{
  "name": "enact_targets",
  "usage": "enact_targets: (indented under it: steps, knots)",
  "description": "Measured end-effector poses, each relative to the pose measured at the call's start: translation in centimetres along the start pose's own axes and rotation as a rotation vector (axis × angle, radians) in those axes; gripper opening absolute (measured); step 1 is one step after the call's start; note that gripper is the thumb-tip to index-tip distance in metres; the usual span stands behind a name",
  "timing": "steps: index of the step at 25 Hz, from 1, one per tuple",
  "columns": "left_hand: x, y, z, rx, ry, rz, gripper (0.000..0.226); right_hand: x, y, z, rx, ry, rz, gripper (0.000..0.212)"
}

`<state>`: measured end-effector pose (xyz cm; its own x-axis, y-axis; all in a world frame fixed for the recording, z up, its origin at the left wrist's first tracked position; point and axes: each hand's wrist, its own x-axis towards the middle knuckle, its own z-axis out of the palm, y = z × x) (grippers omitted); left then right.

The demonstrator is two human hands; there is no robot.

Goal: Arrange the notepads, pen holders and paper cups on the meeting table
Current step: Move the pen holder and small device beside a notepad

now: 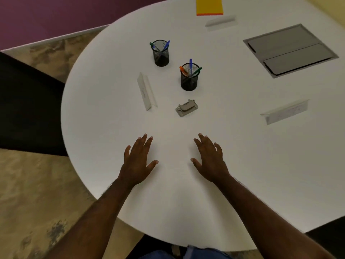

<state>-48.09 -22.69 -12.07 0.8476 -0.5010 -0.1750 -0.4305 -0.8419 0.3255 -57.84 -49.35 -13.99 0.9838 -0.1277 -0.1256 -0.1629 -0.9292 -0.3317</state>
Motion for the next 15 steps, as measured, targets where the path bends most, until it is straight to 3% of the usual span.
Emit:
enact_targets:
  steps: [9,15]
  knots:
    - [9.4,-4.6,1.8,0.024,-0.194,0.031,0.089,7.1,-0.4,1.6,0.100,0.044,0.213,0.072]
    - [12.9,-7.9,2.8,0.027,-0.358,-0.048,0.097,12.9,-1.4,2.6,0.303,0.199,0.396,0.066]
